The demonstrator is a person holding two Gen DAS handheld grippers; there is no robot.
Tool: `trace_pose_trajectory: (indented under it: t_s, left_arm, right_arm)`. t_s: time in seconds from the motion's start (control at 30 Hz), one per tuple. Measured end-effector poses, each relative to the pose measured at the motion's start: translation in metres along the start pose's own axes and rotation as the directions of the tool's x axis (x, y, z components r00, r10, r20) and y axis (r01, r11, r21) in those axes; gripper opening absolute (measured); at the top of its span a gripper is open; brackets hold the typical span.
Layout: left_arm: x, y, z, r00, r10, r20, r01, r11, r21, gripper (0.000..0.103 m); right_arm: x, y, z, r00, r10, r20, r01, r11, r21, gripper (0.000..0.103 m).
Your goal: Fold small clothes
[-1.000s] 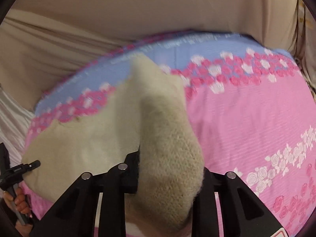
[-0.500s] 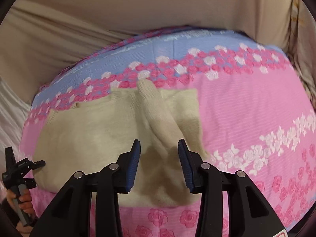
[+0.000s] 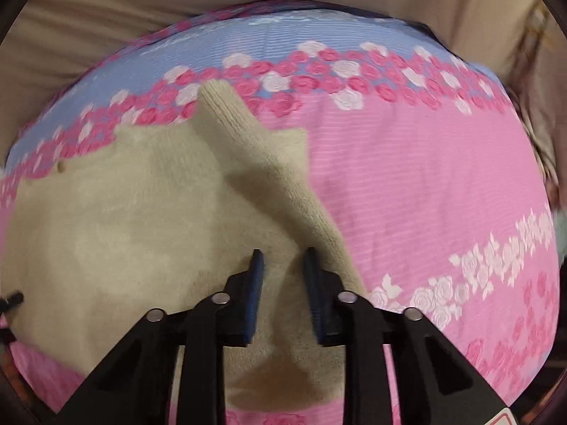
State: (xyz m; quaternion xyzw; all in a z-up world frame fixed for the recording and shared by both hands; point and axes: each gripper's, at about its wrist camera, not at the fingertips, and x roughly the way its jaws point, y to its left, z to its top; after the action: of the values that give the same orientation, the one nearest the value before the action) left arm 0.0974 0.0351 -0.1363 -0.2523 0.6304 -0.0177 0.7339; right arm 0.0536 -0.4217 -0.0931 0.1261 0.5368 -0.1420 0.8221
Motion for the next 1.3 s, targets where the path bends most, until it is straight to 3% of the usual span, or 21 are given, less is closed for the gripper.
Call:
trace_pose_trajectory:
  t_s: [0.13, 0.2, 0.3, 0.37, 0.4, 0.47, 0.57, 0.63, 0.73, 0.9, 1.1, 1.2, 1.3]
  left_arm:
    - [0.0, 0.006, 0.001, 0.999, -0.048, -0.01, 0.048, 0.997, -0.059, 0.085]
    - [-0.001, 0.012, 0.001, 0.997, -0.081, 0.0, 0.081, 0.991, -0.105, 0.085]
    - [-0.002, 0.018, 0.003, 0.994, -0.108, 0.004, 0.108, 0.983, -0.145, 0.085]
    - [-0.002, 0.018, 0.003, 0.994, -0.114, 0.004, 0.113, 0.982, -0.151, 0.085]
    - [-0.002, 0.018, 0.003, 0.994, -0.111, 0.006, 0.111, 0.983, -0.147, 0.084]
    - [-0.003, 0.017, 0.002, 0.995, -0.096, 0.007, 0.096, 0.986, -0.14, 0.08]
    - [-0.005, 0.017, 0.001, 0.997, -0.079, 0.013, 0.08, 0.989, -0.12, 0.064]
    - [-0.005, 0.02, 0.002, 0.993, -0.115, 0.015, 0.116, 0.984, -0.136, 0.042]
    - [-0.01, 0.025, 0.004, 0.985, -0.169, 0.022, 0.171, 0.97, -0.174, 0.023]
    - [-0.038, 0.008, 0.001, 0.973, -0.216, 0.08, 0.224, 0.969, -0.105, 0.017]
    - [-0.078, -0.036, -0.004, 0.938, -0.327, 0.117, 0.329, 0.944, 0.007, 0.016]
    - [-0.099, -0.086, -0.01, 0.924, -0.365, 0.113, 0.346, 0.926, 0.153, 0.016]
    - [-0.113, -0.137, -0.025, 0.911, -0.404, 0.082, 0.363, 0.88, 0.306, 0.015]
  right_arm:
    - [-0.033, 0.009, -0.005, 0.992, 0.105, 0.066, -0.109, 0.992, 0.061, 0.033]
    - [-0.037, 0.023, -0.012, 0.992, 0.108, 0.061, -0.11, 0.993, 0.031, 0.039]
    - [-0.024, 0.02, -0.016, 0.994, 0.101, 0.042, -0.102, 0.994, 0.043, 0.039]
    - [0.002, -0.005, -0.014, 0.997, 0.083, 0.003, -0.082, 0.99, 0.119, 0.032]
    - [0.012, -0.02, -0.012, 0.995, 0.102, -0.013, -0.098, 0.978, 0.182, 0.022]
    - [0.005, -0.037, -0.009, 0.99, 0.144, 0.004, -0.139, 0.95, 0.278, 0.019]
    - [-0.025, -0.038, -0.011, 0.981, 0.18, 0.07, -0.193, 0.93, 0.314, 0.031]
    - [-0.037, -0.032, -0.018, 0.979, 0.184, 0.084, -0.201, 0.934, 0.297, 0.042]
    - [-0.046, -0.027, -0.035, 0.977, 0.198, 0.078, -0.212, 0.935, 0.284, 0.042]
    - [-0.051, -0.023, -0.057, 0.977, 0.208, 0.048, -0.213, 0.939, 0.27, 0.043]
    - [-0.058, -0.021, -0.069, 0.974, 0.218, 0.055, -0.225, 0.943, 0.247, 0.043]
    - [-0.065, -0.024, -0.07, 0.972, 0.224, 0.068, -0.233, 0.942, 0.24, 0.044]
    - [-0.073, -0.032, -0.071, 0.973, 0.211, 0.088, -0.226, 0.947, 0.228, 0.047]
